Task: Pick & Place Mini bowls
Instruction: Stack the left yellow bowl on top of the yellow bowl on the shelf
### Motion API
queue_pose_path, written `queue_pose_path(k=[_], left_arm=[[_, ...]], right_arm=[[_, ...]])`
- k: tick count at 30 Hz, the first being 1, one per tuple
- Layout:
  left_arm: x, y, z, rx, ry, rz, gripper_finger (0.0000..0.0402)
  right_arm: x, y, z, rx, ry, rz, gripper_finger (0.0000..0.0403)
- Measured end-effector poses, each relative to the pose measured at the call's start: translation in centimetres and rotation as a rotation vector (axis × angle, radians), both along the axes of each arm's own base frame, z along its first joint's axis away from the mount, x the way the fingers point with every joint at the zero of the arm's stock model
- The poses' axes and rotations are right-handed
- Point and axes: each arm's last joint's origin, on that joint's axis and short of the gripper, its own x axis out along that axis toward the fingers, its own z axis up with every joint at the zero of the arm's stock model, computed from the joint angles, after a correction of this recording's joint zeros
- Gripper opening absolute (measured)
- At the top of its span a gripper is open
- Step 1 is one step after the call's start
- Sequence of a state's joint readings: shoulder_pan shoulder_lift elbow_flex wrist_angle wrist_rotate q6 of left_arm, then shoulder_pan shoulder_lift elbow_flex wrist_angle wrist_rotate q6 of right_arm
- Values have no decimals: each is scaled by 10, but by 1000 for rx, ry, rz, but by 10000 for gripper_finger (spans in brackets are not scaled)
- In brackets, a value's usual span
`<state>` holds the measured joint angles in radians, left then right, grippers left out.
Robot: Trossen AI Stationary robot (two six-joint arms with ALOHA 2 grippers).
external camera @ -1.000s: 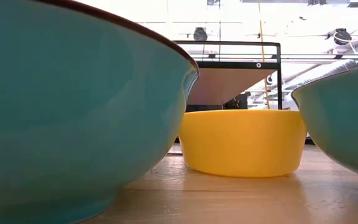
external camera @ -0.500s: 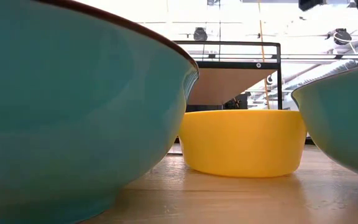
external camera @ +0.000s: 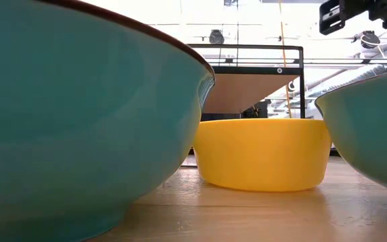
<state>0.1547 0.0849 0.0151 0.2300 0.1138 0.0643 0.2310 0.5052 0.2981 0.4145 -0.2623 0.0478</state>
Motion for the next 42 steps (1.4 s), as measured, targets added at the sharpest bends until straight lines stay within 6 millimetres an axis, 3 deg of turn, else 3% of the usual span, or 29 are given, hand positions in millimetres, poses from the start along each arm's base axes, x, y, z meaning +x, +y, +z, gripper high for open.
queue_pose_path(k=[6,12,15,18,20,26,31,38,42], left_arm=[[-4,-2,15,-268,-159,-111,214],[-4,-1,17,-274,-185,-106,214],[-6,-2,27,-414,-192,-138,214],[-5,-8,35,-410,-63,-273,214],[-2,-10,41,-448,57,-273,214],[7,-14,57,-512,563,-58,214],[17,-18,56,-527,958,89,214],[42,-33,28,-586,1210,119,214],[65,-46,20,-624,1195,49,214]], right_arm=[[1,0,-5,68,35,10,125],[1,0,-7,59,19,9,125],[1,0,-6,57,10,8,125],[0,0,-4,46,-23,6,125],[0,0,-2,45,-39,6,125],[0,0,-2,27,-56,0,125],[0,0,-2,25,-58,-3,125],[0,0,-2,25,-59,-4,125],[0,0,-1,26,-59,-5,125]])
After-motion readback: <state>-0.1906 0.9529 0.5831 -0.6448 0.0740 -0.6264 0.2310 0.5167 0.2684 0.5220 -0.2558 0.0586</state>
